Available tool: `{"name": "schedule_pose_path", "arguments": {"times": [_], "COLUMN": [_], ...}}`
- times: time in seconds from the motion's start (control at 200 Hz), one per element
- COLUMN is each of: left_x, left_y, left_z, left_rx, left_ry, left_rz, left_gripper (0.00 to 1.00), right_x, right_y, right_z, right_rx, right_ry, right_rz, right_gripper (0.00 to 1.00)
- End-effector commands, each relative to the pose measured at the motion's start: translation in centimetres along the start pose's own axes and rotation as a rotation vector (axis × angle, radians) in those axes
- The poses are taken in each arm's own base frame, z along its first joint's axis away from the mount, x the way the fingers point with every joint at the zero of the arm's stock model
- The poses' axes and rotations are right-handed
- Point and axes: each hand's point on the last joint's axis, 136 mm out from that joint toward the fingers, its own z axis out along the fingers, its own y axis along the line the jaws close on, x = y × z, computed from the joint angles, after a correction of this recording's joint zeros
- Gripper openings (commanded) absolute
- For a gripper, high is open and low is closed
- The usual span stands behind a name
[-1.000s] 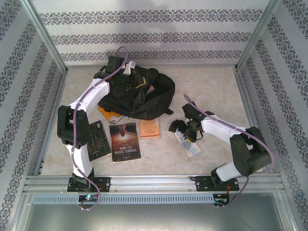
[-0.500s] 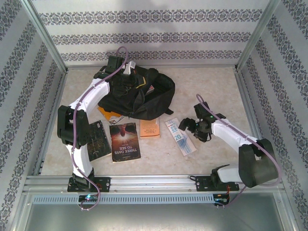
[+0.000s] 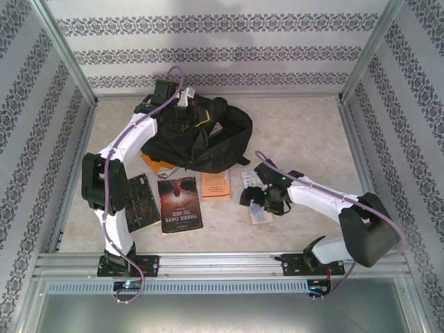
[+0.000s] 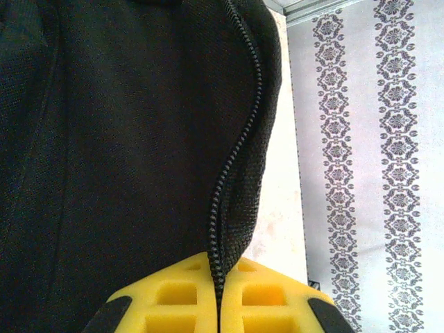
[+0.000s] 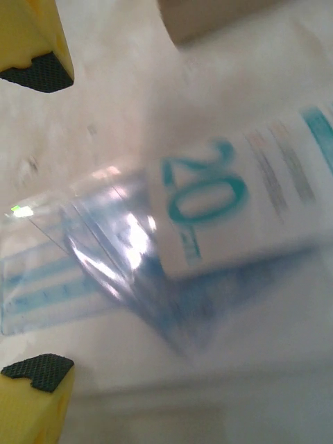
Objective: Pack the student bag
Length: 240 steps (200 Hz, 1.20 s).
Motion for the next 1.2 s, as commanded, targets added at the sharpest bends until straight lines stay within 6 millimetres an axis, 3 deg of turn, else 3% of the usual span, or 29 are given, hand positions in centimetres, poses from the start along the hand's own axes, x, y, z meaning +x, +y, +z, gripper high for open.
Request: {"name": "schedule_pose_path", "arguments": {"times": [0.0, 0.06, 0.24, 0.405, 0.535, 0.739, 0.949, 1.194], "left_x": [-0.3, -0.4, -0.4, -0.3, -0.3, -0.3, -0.3, -0.3], "left_y": [-2.7, -2.7, -2.6, -2.6, -2.6, -2.4, -2.5, -2.5], "left_z": [-1.9, -1.9, -1.9, -1.9, -1.9, -1.9, -1.9, -2.0], "left_rx": [0.045, 0.044, 0.046, 0.048, 0.047, 0.042, 0.044, 0.045], "left_ry": [-0.015, -0.016, -0.016, -0.015, -0.014, -0.013, -0.013, -0.014], "left_rz": [0.051, 0.049, 0.047, 0.051, 0.055, 0.056, 0.056, 0.057], "left_gripper": [0.0, 0.0, 0.0, 0.0, 0.0, 0.0, 0.0, 0.0], "right_x": [-0.3, -0.8, -3.6, -6.5, -7.3, -7.3, -6.4, -6.3], "right_y": [4.0, 3.4, -1.3, -1.8, -2.2, -1.3, 1.0, 2.3], "right_z": [-1.6, -2.4, -3.4, -3.1, -1.5, 0.1, 0.1, 0.2], "right_rx": [-0.152, -0.143, -0.122, -0.229, -0.213, -0.298, -0.381, -0.447], "right_ry": [-0.027, -0.061, -0.124, -0.129, -0.077, -0.009, 0.023, 0.05], "right_rz": [0.0, 0.006, 0.119, 0.06, 0.036, 0.041, 0.009, 0.031], "right_gripper": [0.98, 0.98, 0.96, 0.9, 0.88, 0.81, 0.69, 0.59]}}
